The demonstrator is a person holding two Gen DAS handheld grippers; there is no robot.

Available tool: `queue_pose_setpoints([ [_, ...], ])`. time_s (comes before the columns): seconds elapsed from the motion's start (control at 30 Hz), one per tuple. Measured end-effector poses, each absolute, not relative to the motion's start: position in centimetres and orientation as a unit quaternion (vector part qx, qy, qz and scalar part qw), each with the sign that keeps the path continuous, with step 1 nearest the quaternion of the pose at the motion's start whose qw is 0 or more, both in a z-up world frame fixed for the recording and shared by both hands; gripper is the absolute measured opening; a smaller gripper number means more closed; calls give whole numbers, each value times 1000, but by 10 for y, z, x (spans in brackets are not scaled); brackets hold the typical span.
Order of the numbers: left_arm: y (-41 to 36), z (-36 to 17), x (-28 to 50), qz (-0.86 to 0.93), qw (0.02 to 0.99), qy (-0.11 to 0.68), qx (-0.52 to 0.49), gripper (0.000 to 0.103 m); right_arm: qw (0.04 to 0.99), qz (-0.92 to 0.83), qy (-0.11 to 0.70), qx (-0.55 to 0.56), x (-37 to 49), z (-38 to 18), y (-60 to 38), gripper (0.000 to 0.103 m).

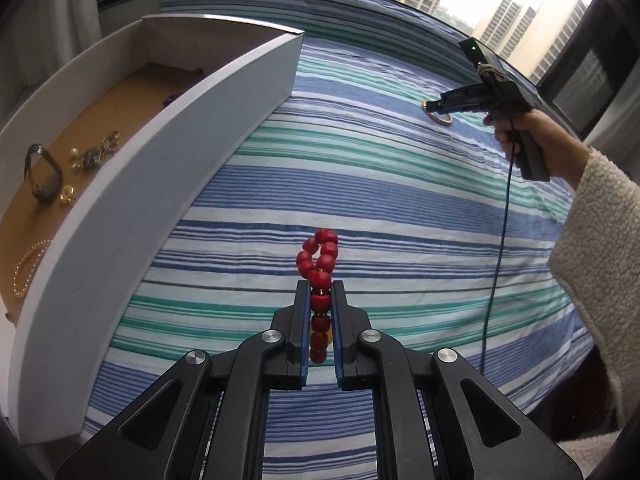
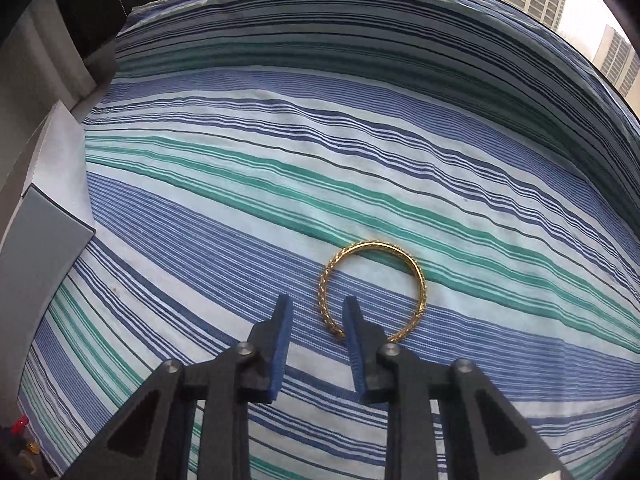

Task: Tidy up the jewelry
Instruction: 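Hold the red strand with the left tool while the right tool grasps the gold bangle, then carry both items into the box and open both tools to drop them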

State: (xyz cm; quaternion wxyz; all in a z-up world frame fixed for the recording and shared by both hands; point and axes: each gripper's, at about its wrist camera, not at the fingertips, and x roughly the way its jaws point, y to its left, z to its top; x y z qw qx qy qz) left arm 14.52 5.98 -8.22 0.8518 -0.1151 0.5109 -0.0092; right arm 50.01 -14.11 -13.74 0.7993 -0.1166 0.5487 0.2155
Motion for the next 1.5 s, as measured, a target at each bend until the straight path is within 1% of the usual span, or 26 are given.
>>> queue_pose_setpoints([
  [0.07, 62, -85, 144, -9, 851, 513, -117, 7, 797, 212, 553, -116, 504, -145, -137, 25],
  [0.13, 61, -86, 142, -8, 848, 516, -119, 7, 792, 216, 559, -115, 506, -151, -136, 12],
  [0.17, 61, -87, 142, -8, 847, 518, -120, 7, 796, 215, 555, -114, 506, -152, -136, 8],
  [0.23, 60, -86, 139, -10, 846, 519, -121, 7, 796, 213, 558, -96, 506, -151, -140, 5],
  [0.43, 59, -79, 125, -15, 849, 512, -129, 7, 817, 246, 521, -37, 448, -112, -171, 5],
  [0.63, 63, -65, 111, -27, 852, 499, -155, 7, 805, 305, 505, -59, 359, -81, -160, 5],
  [0.83, 102, -13, 92, -21, 871, 457, -178, 7, 793, 395, 457, -80, 296, -25, -87, 5],
  [0.97, 158, 24, 78, 16, 880, 431, -197, 7, 778, 462, 415, -92, 264, 14, -25, 5],
  [1.07, 208, 37, 74, 67, 883, 418, -204, 7, 760, 505, 396, -100, 248, 31, 26, 5],
  [1.13, 241, 34, 76, 104, 879, 417, -207, 7, 746, 526, 394, -105, 239, 35, 62, 5],
  [1.27, 301, 3, 88, 172, 855, 439, -217, 7, 712, 556, 412, -120, 221, 21, 134, 5],
  [1.43, 349, -43, 109, 215, 821, 472, -237, 7, 676, 555, 454, -170, 206, -22, 206, 5],
  [1.5, 362, -59, 116, 228, 810, 482, -243, 8, 674, 544, 458, -198, 202, -40, 225, 5],
])
